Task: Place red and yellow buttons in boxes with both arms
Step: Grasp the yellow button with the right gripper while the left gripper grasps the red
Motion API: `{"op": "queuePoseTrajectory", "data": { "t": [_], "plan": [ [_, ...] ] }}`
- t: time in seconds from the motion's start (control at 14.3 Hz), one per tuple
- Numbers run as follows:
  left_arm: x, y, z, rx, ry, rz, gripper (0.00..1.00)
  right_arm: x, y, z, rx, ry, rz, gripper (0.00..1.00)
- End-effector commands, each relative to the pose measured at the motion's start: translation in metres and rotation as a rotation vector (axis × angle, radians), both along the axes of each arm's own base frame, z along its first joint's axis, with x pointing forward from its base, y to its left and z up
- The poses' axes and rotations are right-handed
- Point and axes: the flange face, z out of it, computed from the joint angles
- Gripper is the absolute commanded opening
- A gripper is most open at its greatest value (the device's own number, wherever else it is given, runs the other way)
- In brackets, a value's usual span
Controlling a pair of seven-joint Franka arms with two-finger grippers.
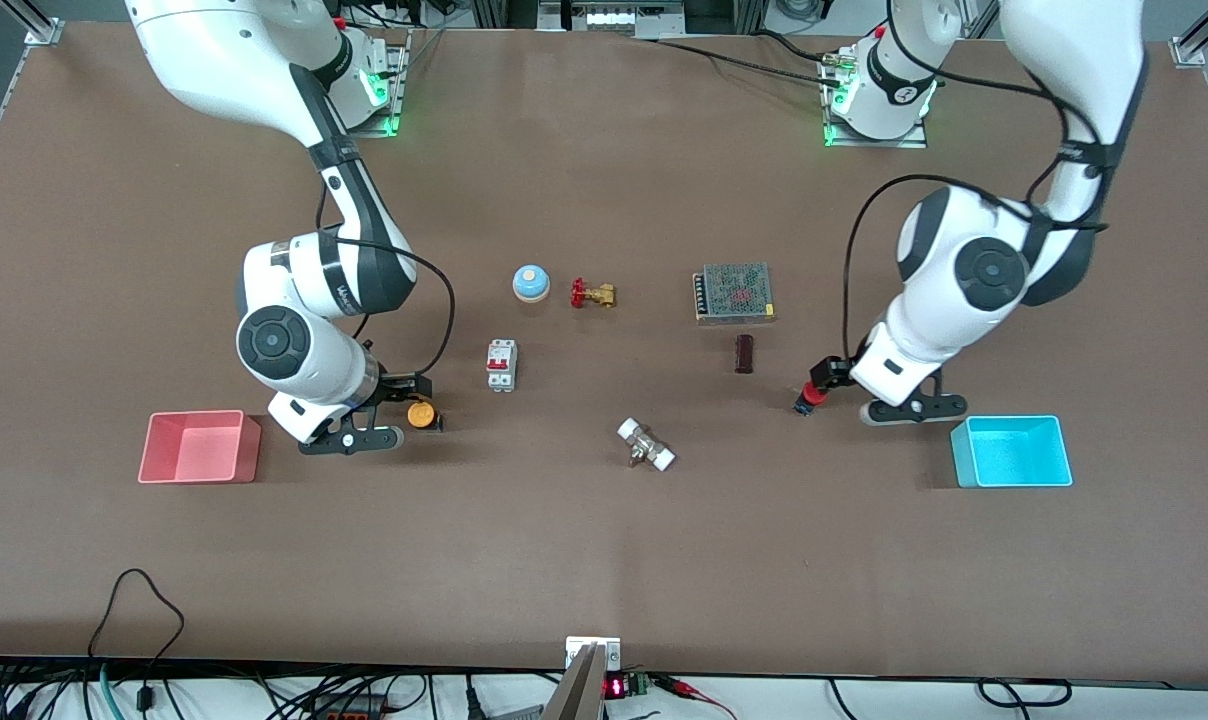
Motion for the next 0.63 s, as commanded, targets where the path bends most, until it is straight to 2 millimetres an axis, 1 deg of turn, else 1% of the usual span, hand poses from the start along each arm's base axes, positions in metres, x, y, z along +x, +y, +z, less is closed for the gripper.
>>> {"op": "queuePoseTrajectory", "data": {
  "t": [0.0, 0.07, 0.14, 0.21, 0.28, 0.56],
  "plan": [
    [-0.009, -0.018, -0.025, -0.013, -0.006, 0.025, 1.0, 0.003, 0.022, -0.009, -0.016, -0.03, -0.034, 1.0],
    [-0.01, -0.022, -0.035, -0.011, 0.004, 0.031, 1.0, 0.001, 0.028, -0.015, -0.019, -0.028, -0.032, 1.0],
    [-0.011, -0.023, -0.04, -0.011, 0.004, 0.033, 1.0, 0.0, 0.031, -0.017, -0.02, -0.027, -0.031, 1.0],
    [-0.013, -0.028, -0.044, -0.01, 0.01, 0.024, 1.0, 0.0, 0.031, -0.018, -0.02, -0.027, -0.031, 1.0],
    [-0.014, -0.03, -0.049, -0.008, 0.018, 0.024, 0.99, -0.001, 0.031, -0.023, -0.025, -0.021, -0.03, 1.0],
    [-0.018, -0.034, -0.064, 0.017, 0.031, 0.014, 0.94, 0.002, 0.032, -0.037, -0.025, -0.039, -0.024, 1.0]
  ]
}}
